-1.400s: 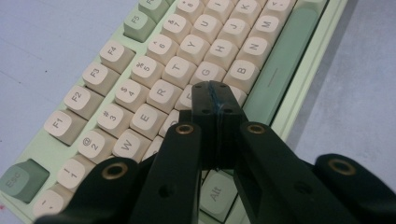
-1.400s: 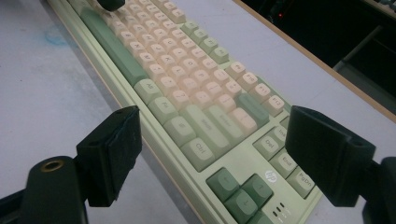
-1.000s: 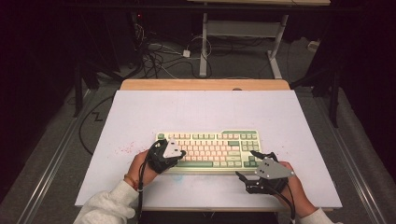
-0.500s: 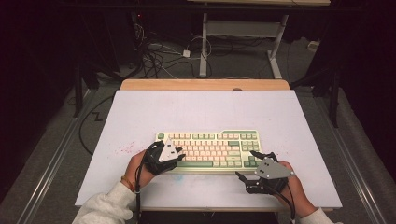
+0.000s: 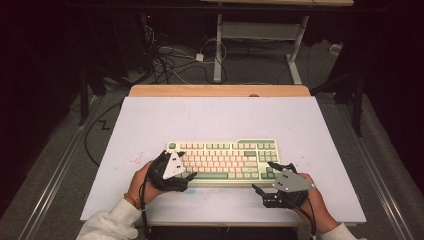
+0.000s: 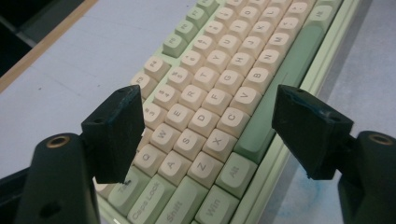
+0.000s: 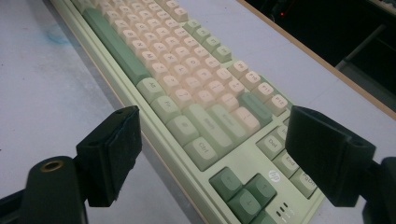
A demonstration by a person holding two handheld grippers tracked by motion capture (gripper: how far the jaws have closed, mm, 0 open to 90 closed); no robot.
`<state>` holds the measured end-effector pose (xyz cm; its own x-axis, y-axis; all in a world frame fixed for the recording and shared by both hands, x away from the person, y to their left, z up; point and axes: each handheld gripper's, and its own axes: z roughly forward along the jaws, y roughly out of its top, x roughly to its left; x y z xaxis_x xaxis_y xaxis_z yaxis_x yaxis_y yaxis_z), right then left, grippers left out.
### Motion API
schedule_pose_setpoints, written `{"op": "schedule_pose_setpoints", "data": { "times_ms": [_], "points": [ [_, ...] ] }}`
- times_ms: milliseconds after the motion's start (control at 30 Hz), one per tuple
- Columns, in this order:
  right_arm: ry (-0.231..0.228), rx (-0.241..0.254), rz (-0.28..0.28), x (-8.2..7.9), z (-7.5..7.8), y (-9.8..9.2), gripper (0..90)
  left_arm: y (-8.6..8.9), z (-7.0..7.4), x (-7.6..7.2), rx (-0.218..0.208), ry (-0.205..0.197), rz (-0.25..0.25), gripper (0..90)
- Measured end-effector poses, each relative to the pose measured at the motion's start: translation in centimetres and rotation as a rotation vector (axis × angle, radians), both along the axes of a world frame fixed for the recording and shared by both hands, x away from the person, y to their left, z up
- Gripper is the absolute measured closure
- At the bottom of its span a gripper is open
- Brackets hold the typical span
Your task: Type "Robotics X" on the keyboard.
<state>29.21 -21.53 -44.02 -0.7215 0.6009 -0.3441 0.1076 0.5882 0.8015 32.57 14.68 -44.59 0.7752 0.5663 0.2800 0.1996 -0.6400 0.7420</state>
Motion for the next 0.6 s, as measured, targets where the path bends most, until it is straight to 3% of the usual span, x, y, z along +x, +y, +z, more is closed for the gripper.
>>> {"op": "schedule_pose_setpoints", "data": {
  "times_ms": [133,467,600],
  "points": [
    [0.002,0.000,0.001,0.0,0.0,0.1,19.0,0.8,-0.2,-0.7,0.000,0.006,0.035,21.1],
    [0.006,-0.004,0.008,0.0,-0.2,0.2,19.0,2.5,-0.7,-2.1,-0.019,0.007,0.034,21.0],
    [0.005,-0.006,0.009,0.1,-0.2,0.2,19.0,3.1,-1.0,-2.2,-0.029,0.023,0.059,21.1]
  ]
}}
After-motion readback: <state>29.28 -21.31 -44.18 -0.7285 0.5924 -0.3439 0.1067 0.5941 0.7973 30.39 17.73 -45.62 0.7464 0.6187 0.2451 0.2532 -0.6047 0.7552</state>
